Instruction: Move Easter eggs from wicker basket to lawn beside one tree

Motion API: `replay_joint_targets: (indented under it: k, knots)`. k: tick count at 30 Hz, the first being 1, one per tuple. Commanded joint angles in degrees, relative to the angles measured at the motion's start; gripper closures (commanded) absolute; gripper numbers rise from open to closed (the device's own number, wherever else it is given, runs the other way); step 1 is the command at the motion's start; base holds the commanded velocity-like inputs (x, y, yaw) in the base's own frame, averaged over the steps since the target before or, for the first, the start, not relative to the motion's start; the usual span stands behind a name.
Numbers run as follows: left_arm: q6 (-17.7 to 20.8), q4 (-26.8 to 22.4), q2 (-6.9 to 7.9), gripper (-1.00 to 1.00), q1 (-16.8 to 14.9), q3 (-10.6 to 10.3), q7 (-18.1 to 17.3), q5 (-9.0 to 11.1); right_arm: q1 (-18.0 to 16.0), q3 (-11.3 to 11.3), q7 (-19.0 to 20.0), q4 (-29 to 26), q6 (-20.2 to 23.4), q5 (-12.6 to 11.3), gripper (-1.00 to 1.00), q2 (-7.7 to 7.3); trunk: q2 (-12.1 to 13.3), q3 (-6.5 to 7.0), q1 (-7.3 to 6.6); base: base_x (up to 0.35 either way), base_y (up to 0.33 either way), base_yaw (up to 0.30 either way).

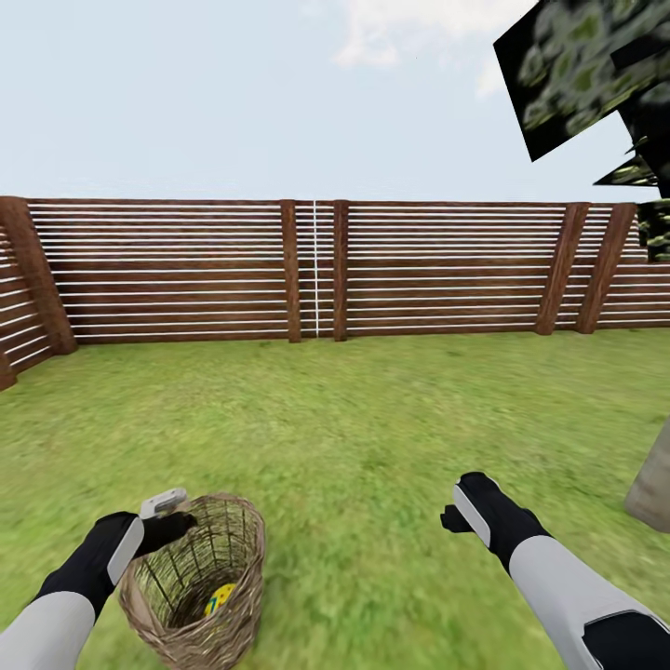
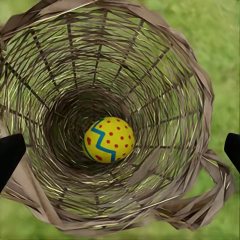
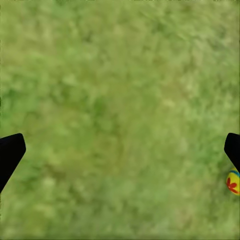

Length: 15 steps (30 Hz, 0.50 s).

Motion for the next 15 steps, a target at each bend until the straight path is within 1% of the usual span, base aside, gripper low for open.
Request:
replay_joint_targets:
  k: [1, 5, 9, 11, 15]
  knots:
    - [0.3, 0.0, -0.03, -1.0, 0.0, 0.2, -0.2, 0.1, 0.0, 0.5, -0.4, -0.1, 0.2, -0.6, -1.0, -0.05, 0.4, 0.12, -0.23, 0.0, 0.0, 0.0]
    - [0.3, 0.0, -0.06, -1.0, 0.0, 0.2, -0.2, 0.1, 0.0, 0.5, -0.4, -0.1, 0.2, -0.6, -1.0, -0.03, 2.0, 0.84, -1.11, 0.0, 0.0, 0.0]
    - [0.3, 0.2, -0.23, -1.0, 0.0, 0.2, -0.5, 0.1, 0.0, 0.5, -0.4, 0.0, 0.2, -0.6, -1.0, -0.03, 2.0, 0.84, -1.11, 0.0, 0.0, 0.0]
    - [0.3, 0.4, -0.78, -1.0, 0.0, 0.2, -0.4, 0.1, 0.0, 0.5, -0.4, 0.0, 0.2, -0.6, -1.0, -0.06, 2.0, 0.84, -1.11, 0.0, 0.0, 0.0]
    - [0.3, 0.6, -1.24, -1.0, 0.0, 0.2, -0.3, 0.0, 0.0, 0.5, -0.4, -0.1, 0.2, -0.6, -1.0, -0.11, 0.4, 0.12, -0.23, 0.0, 0.0, 0.0]
